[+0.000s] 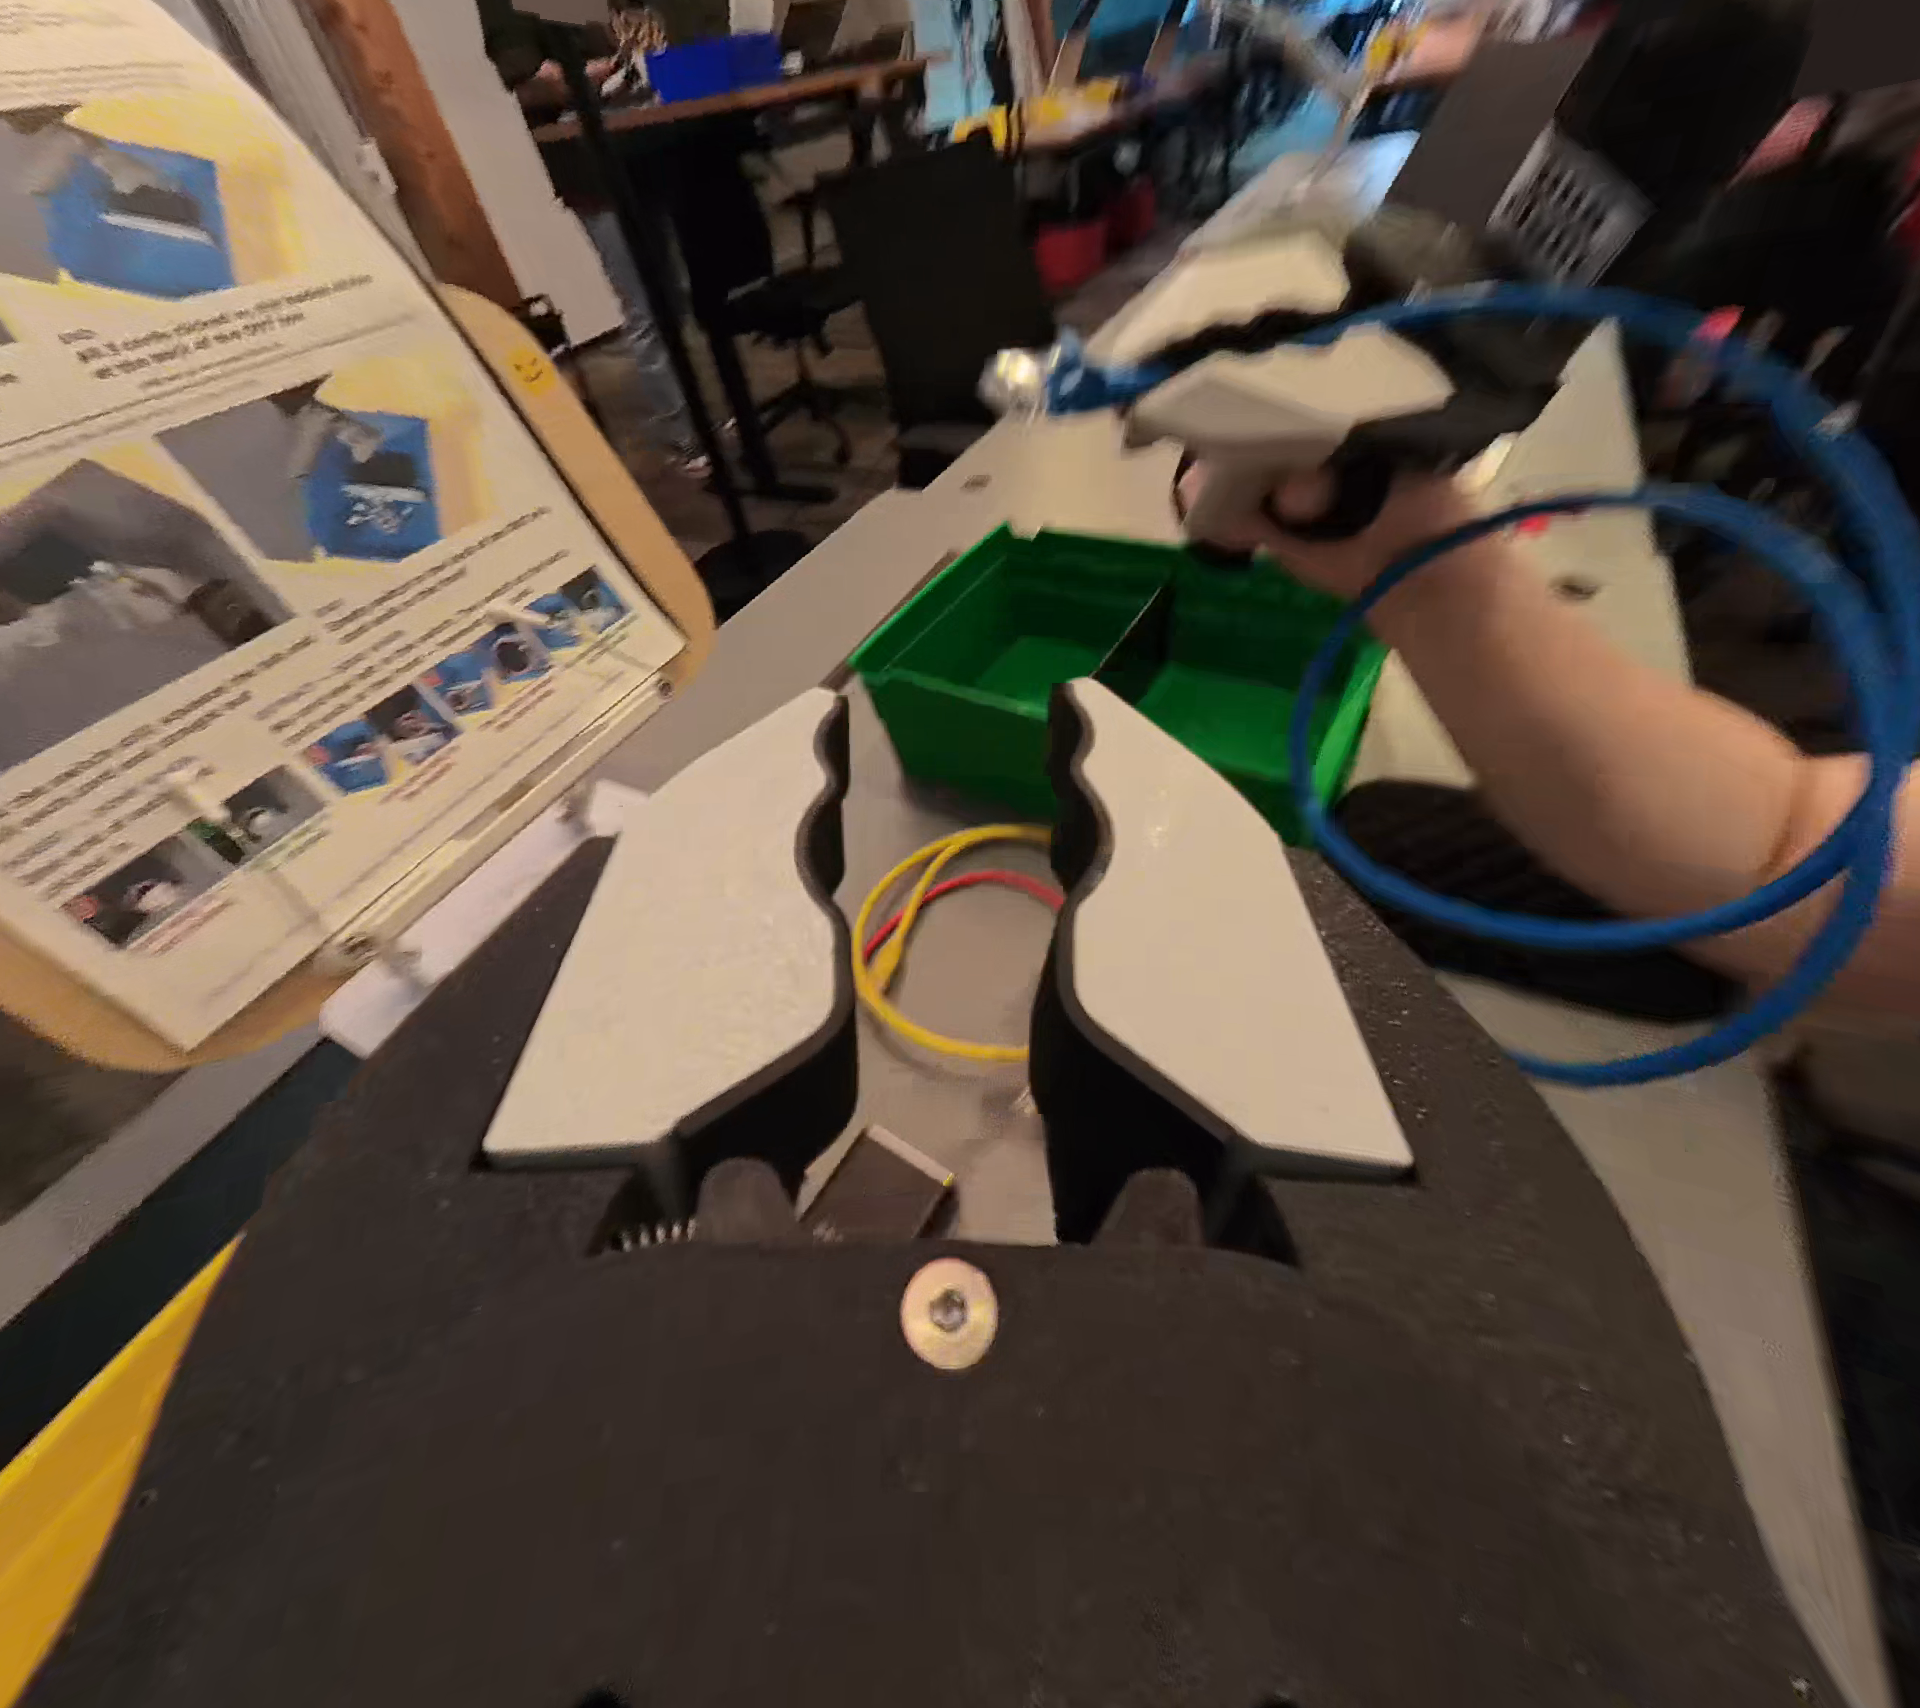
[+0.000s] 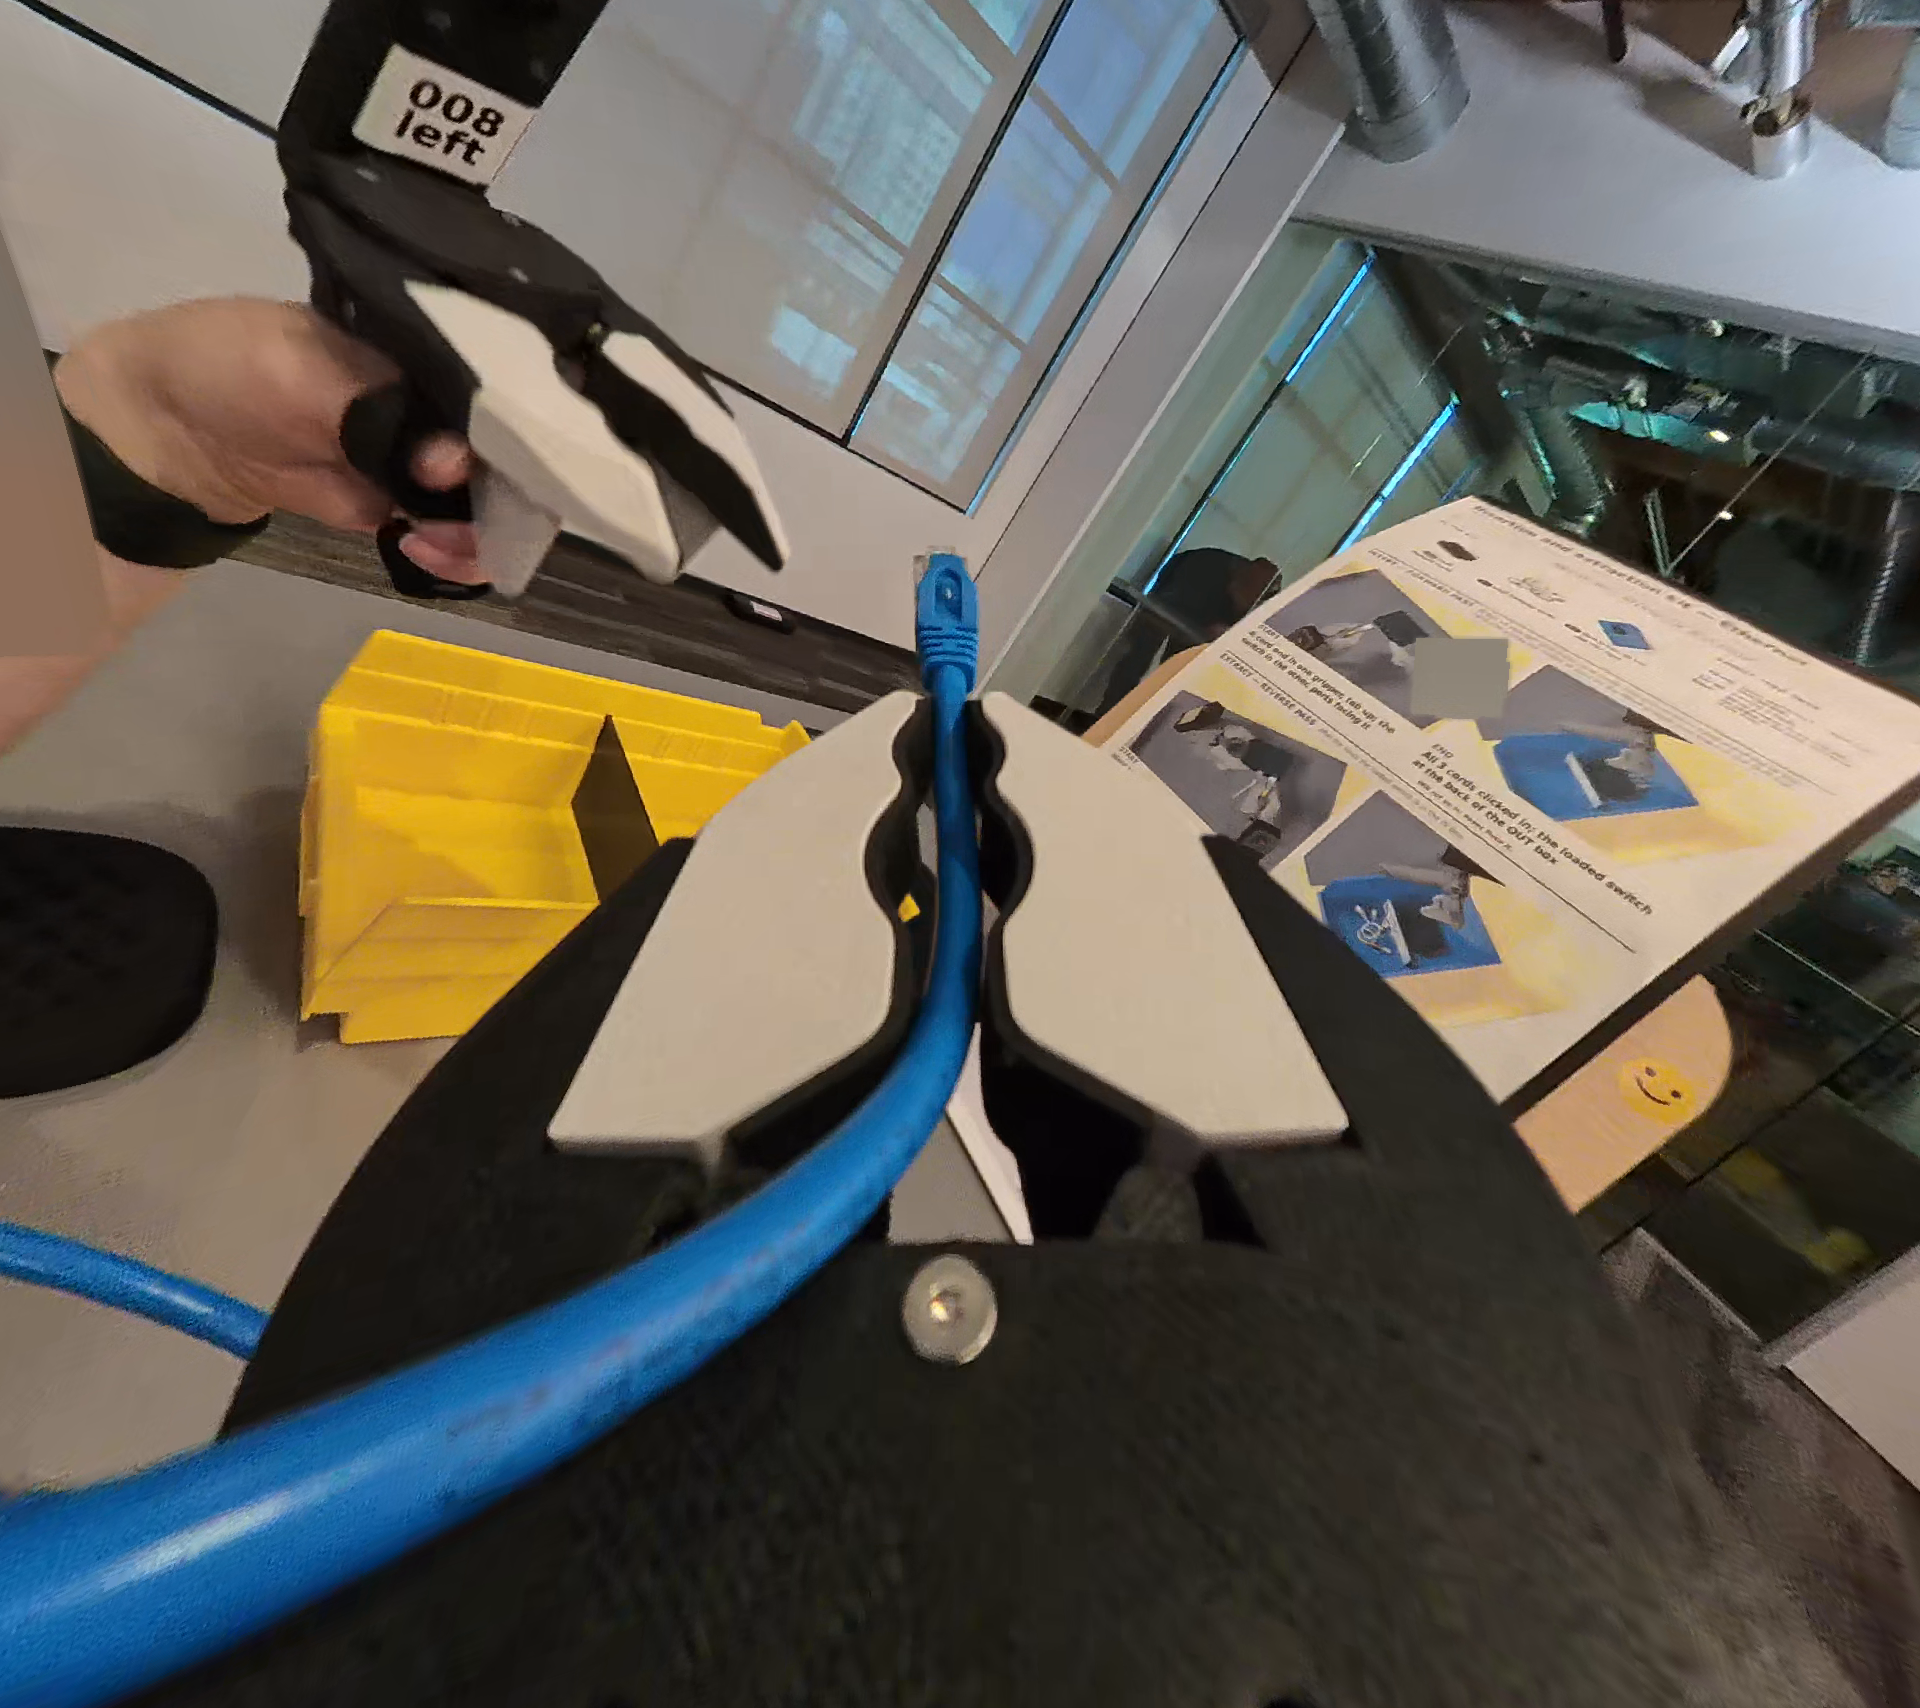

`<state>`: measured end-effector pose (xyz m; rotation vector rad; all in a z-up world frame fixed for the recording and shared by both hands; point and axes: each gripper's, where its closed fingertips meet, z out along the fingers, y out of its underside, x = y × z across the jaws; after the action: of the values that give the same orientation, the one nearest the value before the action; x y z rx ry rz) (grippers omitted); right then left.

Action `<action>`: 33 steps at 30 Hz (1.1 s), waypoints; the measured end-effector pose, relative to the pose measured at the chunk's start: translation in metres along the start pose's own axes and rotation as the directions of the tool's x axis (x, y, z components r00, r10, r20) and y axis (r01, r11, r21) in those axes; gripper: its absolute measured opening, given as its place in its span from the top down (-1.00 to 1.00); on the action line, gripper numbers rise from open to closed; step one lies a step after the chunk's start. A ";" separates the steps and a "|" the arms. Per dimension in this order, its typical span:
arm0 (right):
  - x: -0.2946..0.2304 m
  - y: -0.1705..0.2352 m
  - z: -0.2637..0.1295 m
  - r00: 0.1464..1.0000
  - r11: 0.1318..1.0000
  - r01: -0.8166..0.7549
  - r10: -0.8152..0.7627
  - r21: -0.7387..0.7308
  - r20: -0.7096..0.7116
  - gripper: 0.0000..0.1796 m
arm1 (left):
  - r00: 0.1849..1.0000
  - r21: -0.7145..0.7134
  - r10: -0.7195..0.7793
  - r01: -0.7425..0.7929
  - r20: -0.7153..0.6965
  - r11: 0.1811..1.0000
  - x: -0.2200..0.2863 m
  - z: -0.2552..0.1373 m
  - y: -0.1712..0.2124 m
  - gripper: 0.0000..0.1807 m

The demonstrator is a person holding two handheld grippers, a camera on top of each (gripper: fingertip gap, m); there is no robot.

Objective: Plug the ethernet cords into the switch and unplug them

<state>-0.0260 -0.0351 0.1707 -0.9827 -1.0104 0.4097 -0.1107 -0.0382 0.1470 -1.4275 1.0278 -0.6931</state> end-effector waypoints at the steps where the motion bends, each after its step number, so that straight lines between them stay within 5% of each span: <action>1: 0.003 -0.002 -0.004 1.000 1.000 0.001 -0.001 -0.004 -0.002 0.93 | 0.999 -0.059 0.033 -0.031 0.022 0.998 -0.002 0.003 0.010 0.60; 9: 0.022 -0.041 -0.065 0.999 0.997 0.036 -0.035 0.067 -0.018 0.93 | 0.975 -0.594 0.217 -0.200 -0.043 0.779 -0.004 0.037 0.122 0.64; 13: 0.030 -0.055 -0.100 0.998 0.993 0.054 -0.052 0.101 -0.030 0.93 | 0.974 -0.655 0.156 -0.227 -0.166 0.720 0.015 0.065 0.159 0.61; 20: 0.039 -0.053 -0.136 0.999 0.988 0.051 -0.050 0.144 -0.007 0.92 | 0.950 -0.812 0.215 -0.305 -0.225 0.498 0.001 0.075 0.230 0.40; 25: 0.046 -0.042 -0.142 1.000 0.989 0.021 -0.023 0.147 0.014 0.92 | 0.857 -0.876 0.301 -0.469 -0.419 0.116 -0.029 0.055 0.264 0.27; 33: 0.046 -0.041 -0.156 0.999 0.986 0.035 -0.038 0.166 0.020 0.92 | 0.836 -0.849 0.173 -0.529 -0.521 -0.004 -0.037 0.053 0.296 0.24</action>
<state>0.1250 -0.1020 0.2024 -0.8110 -0.9976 0.4679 -0.1372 0.0405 -0.1448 -2.0514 2.2870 0.4710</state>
